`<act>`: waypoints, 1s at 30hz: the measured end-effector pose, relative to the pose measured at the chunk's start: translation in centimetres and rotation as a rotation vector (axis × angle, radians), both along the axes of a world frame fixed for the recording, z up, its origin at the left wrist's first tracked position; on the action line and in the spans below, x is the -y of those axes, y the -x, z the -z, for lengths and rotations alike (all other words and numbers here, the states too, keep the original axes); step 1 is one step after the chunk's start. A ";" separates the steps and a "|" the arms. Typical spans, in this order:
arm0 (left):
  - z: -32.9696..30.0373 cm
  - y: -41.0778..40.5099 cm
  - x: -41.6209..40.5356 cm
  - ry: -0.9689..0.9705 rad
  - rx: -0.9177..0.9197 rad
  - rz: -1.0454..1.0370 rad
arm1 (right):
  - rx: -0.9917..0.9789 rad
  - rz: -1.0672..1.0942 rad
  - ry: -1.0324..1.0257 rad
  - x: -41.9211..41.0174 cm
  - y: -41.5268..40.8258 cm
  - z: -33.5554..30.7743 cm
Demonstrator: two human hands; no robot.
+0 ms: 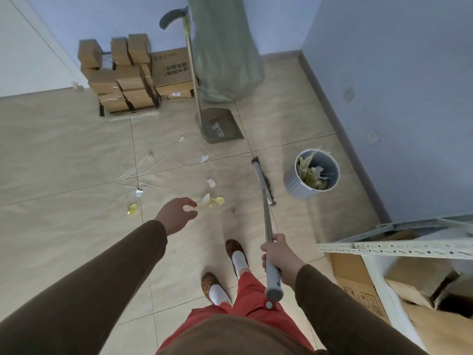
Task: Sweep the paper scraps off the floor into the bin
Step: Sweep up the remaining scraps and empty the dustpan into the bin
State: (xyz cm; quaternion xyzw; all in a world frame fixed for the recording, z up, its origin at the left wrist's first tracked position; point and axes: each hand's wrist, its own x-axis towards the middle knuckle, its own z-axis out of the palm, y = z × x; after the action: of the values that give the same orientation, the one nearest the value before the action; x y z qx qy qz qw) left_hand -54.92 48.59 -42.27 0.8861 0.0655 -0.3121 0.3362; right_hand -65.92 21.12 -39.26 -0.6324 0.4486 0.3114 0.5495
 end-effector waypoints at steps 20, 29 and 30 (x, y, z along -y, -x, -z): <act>0.2 -0.7 -5.3 -0.019 -0.007 -0.083 | 0.088 -0.607 0.132 1.7 -6.0 -3.7; 0.6 -4.6 -7.7 -0.119 -0.046 -0.124 | 0.038 -0.869 0.300 0.0 -22.1 4.5; 0.8 -5.3 -8.0 -0.134 -0.050 -0.125 | 0.027 -0.884 0.277 -1.0 -22.5 5.1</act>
State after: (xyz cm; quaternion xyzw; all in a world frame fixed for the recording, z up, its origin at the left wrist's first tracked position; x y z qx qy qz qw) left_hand -49.61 56.61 -43.02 0.8927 0.1498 -0.3073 0.2935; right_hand -43.46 22.15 -44.38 -0.8345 0.1660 0.4446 0.2799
